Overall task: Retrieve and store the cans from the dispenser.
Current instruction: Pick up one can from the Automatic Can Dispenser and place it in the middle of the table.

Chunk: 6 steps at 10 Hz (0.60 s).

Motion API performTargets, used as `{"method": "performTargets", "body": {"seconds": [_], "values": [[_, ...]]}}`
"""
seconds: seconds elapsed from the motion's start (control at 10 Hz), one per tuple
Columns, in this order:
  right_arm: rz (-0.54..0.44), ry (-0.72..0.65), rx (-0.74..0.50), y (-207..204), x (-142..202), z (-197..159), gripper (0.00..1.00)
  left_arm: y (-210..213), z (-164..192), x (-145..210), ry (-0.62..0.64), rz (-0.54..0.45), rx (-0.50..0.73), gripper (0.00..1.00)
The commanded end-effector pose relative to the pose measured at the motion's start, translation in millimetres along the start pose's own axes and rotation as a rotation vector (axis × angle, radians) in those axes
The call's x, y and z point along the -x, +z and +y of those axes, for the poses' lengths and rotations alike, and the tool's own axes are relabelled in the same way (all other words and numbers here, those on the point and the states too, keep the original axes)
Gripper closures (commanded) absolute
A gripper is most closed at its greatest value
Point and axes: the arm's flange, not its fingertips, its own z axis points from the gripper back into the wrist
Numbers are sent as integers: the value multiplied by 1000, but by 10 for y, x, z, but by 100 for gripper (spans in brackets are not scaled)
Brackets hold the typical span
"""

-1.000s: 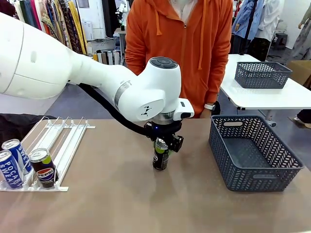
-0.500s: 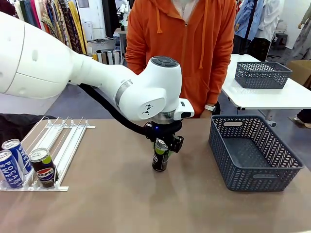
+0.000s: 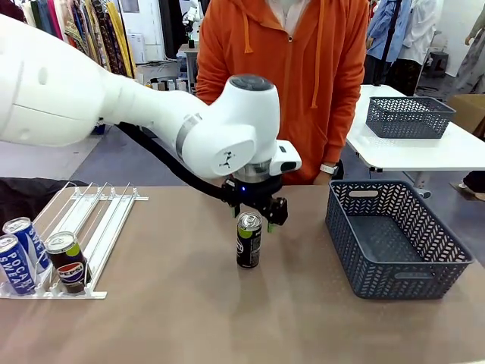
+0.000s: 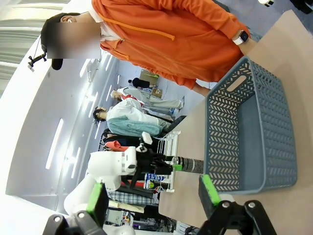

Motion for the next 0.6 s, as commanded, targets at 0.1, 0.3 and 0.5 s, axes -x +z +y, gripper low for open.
{"method": "performTargets", "body": {"seconds": [0.1,0.3,0.5], "values": [[-4,14,-12,12,-27,25,0,1026,364,344,138,-189,-17,0],[-4,14,-12,12,-27,25,0,1783,830,773,173,-249,75,0],[-4,14,-12,12,-27,25,0,2211,1609,1287,279,-264,238,0]]}}
